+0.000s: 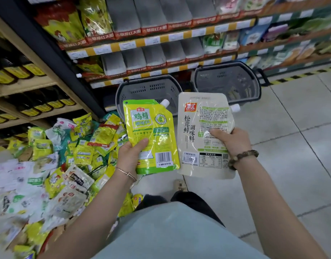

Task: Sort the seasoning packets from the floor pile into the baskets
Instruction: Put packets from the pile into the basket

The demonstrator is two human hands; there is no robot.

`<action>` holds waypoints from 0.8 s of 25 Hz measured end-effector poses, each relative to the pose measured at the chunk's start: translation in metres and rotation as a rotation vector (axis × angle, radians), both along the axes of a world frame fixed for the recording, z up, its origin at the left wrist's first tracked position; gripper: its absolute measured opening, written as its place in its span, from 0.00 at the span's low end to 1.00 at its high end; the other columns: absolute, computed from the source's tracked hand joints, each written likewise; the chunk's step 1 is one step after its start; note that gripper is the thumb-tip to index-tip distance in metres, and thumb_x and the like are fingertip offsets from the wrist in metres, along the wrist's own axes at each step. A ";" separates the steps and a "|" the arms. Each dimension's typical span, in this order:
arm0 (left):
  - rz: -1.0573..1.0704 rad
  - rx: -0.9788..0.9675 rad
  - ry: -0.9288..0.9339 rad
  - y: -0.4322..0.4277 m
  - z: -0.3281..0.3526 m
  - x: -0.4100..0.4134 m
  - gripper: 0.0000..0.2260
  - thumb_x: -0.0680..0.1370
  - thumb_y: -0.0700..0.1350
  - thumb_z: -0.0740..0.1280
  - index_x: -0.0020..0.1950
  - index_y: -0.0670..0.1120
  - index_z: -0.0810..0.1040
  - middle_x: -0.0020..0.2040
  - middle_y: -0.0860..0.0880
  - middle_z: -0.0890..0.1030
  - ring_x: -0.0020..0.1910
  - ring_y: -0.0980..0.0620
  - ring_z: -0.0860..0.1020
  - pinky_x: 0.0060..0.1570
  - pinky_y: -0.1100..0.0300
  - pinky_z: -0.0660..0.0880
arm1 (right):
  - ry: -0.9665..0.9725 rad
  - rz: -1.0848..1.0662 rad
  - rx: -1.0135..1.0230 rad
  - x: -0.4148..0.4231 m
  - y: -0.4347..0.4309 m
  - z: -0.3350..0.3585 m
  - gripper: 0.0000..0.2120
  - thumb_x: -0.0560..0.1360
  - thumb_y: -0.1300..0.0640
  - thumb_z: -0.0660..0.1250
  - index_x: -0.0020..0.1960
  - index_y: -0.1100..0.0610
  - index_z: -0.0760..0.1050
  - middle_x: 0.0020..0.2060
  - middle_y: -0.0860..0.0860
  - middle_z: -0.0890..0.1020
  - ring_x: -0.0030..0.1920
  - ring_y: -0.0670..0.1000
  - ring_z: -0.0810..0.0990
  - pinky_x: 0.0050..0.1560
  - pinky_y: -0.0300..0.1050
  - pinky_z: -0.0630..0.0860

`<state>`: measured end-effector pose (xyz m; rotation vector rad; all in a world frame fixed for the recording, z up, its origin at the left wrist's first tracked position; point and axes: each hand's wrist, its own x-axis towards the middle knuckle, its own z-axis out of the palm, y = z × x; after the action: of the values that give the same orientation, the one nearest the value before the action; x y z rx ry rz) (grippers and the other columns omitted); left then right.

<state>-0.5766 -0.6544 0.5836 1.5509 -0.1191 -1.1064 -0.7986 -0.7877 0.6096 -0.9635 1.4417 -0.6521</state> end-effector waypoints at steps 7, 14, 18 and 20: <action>0.275 0.091 0.027 -0.089 -0.006 0.038 0.08 0.72 0.43 0.72 0.47 0.44 0.76 0.50 0.47 0.79 0.56 0.43 0.77 0.61 0.45 0.71 | 0.018 0.175 0.059 0.068 -0.126 -0.018 0.06 0.67 0.58 0.75 0.42 0.53 0.80 0.31 0.45 0.84 0.32 0.45 0.83 0.26 0.36 0.76; 0.295 0.063 -0.039 -0.182 -0.033 0.124 0.12 0.75 0.36 0.68 0.38 0.49 0.69 0.20 0.68 0.73 0.24 0.72 0.74 0.23 0.75 0.70 | 0.099 0.225 0.043 0.171 -0.229 -0.053 0.05 0.68 0.56 0.75 0.40 0.50 0.79 0.34 0.43 0.83 0.32 0.41 0.82 0.29 0.35 0.76; 0.255 0.180 -0.062 -0.234 -0.056 0.192 0.19 0.73 0.34 0.69 0.29 0.53 0.69 0.16 0.64 0.69 0.19 0.69 0.71 0.20 0.74 0.66 | 0.245 0.274 0.030 0.234 -0.281 -0.079 0.07 0.69 0.53 0.74 0.38 0.46 0.76 0.34 0.39 0.79 0.36 0.40 0.77 0.35 0.35 0.70; 0.212 0.248 -0.065 -0.256 -0.080 0.221 0.17 0.72 0.35 0.70 0.26 0.46 0.70 0.15 0.63 0.67 0.18 0.68 0.69 0.22 0.71 0.65 | 0.299 0.323 0.016 0.260 -0.307 -0.101 0.08 0.68 0.52 0.74 0.36 0.46 0.75 0.32 0.37 0.77 0.35 0.39 0.75 0.32 0.34 0.69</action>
<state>-0.3560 -0.9104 0.5038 1.7753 0.1413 -0.9286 -0.5388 -1.0944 0.5087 -1.2882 1.5004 -0.2648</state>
